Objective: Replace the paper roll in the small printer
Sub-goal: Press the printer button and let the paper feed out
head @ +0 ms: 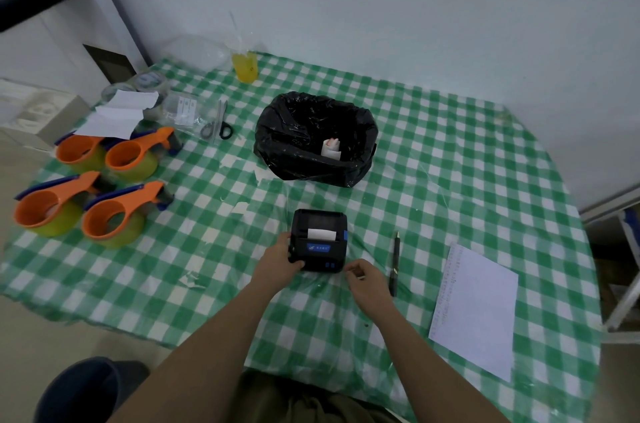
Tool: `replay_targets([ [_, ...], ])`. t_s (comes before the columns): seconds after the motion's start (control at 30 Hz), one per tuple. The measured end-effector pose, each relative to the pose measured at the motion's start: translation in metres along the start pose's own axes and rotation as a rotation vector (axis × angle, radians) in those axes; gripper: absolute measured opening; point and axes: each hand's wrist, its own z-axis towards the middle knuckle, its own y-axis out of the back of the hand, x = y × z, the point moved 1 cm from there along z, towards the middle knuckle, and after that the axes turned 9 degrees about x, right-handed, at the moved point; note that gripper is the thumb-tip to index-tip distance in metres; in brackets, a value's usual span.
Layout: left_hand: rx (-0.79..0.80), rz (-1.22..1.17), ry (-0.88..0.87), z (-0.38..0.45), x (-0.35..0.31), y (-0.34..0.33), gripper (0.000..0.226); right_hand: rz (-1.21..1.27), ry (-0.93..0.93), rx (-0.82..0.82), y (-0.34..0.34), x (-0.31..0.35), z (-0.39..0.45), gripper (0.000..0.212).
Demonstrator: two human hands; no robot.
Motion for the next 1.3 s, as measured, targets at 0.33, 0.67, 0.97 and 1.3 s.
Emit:
replay_targets([
  [0.33,0.036,-0.128,-0.037,-0.006,0.000,-0.002,0.063,-0.163,0.029,-0.132,-0.003,0.011,0.006,0.019],
  [0.67,-0.073,-0.217,0.017,-0.014,0.020,0.010,0.050,-0.074,0.043,-0.055,-0.007,0.017,0.007,0.027],
  [0.97,-0.121,-0.250,0.036,-0.017,0.026,0.008,0.042,0.006,0.025,-0.044,-0.007,0.017,0.010,0.029],
  [1.3,-0.133,-0.260,0.038,-0.016,0.026,0.005,0.039,0.008,0.037,-0.042,-0.006,0.017,0.010,0.029],
])
